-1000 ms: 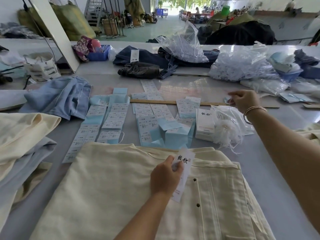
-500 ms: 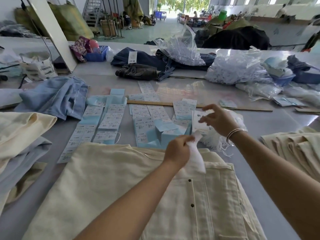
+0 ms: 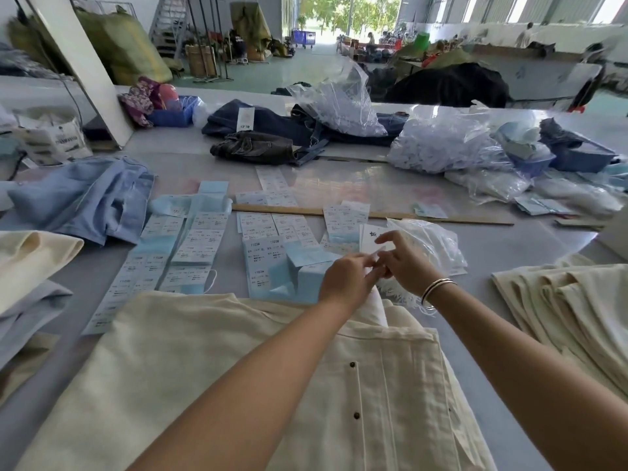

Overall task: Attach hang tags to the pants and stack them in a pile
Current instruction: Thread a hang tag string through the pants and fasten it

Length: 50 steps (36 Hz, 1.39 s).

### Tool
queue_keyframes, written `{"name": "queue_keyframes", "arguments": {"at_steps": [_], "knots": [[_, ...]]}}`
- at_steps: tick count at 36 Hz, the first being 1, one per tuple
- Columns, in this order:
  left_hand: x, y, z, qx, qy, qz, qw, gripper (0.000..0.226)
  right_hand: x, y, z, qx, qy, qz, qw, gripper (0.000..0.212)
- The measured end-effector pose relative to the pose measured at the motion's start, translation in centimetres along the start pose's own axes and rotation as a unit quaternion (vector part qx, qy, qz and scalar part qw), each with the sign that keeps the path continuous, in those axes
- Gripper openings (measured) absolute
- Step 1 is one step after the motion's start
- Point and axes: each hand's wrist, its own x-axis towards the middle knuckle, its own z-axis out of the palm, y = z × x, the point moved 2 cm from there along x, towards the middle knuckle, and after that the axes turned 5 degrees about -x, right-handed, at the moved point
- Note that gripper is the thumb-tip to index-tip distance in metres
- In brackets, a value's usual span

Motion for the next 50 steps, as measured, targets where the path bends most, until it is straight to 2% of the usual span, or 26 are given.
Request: {"name": "queue_keyframes", "arguments": {"at_steps": [5,10,14,16,19,21,24,28,33,35,38,42,45,50], "knots": [[-0.3,-0.3,-0.1,0.069,0.005,0.036,0.997,0.035,-0.3,0.1,0.6,0.043,-0.004,0.053,0.998,0.026],[-0.5,-0.1,0.2,0.18,-0.014,0.066,0.981,0.046,-0.9,-0.3,0.8,0.183,-0.036,0.116,0.976,0.038],[-0.2,0.3,0.2,0.258,-0.024,0.065,0.964,0.029,-1.0,-0.8,1.1,0.309,-0.042,0.181,0.933,0.046],[0.1,0.5,0.2,0.292,-0.032,0.056,0.954,0.021,-1.2,-0.9,1.2,0.328,-0.042,0.202,0.922,0.049],[0.3,0.6,0.4,0.307,-0.044,0.04,0.95,0.019,-1.2,-0.6,1.3,0.318,-0.041,0.21,0.924,0.051],[0.3,0.6,0.4,0.293,-0.035,0.011,0.955,0.022,-1.2,-0.6,1.2,0.313,-0.037,0.206,0.926,0.05],[0.2,0.0,0.1,0.235,-0.024,-0.05,0.97,0.037,-1.1,-0.4,1.1,0.365,-0.016,0.188,0.912,0.043],[0.2,-0.5,0.1,0.188,-0.017,-0.074,0.979,0.048,-1.1,-0.4,1.4,0.386,-0.026,0.164,0.908,0.046],[0.0,-0.4,0.0,0.237,-0.028,-0.058,0.969,0.037,-1.3,0.0,1.5,0.389,-0.035,0.153,0.908,0.042],[-0.2,-0.5,-0.1,0.225,-0.025,-0.058,0.972,0.029,-1.3,0.8,1.5,0.338,-0.036,0.153,0.928,0.039],[-0.8,-0.3,-0.7,0.126,-0.021,-0.064,0.99,0.029,-0.9,2.8,1.2,0.243,0.001,0.181,0.953,0.037],[-2.5,-0.7,-2.2,-0.008,-0.005,-0.067,0.998,0.024,0.3,5.5,0.2,0.263,0.06,0.227,0.936,0.033],[-4.1,-1.5,-2.6,-0.018,-0.02,-0.075,0.997,0.021,1.0,5.6,0.3,0.237,0.04,0.2,0.95,0.033],[-6.4,-3.0,-3.4,-0.04,-0.018,-0.115,0.992,0.02,1.8,6.7,-0.8,0.143,0.138,0.225,0.954,0.032]]}}
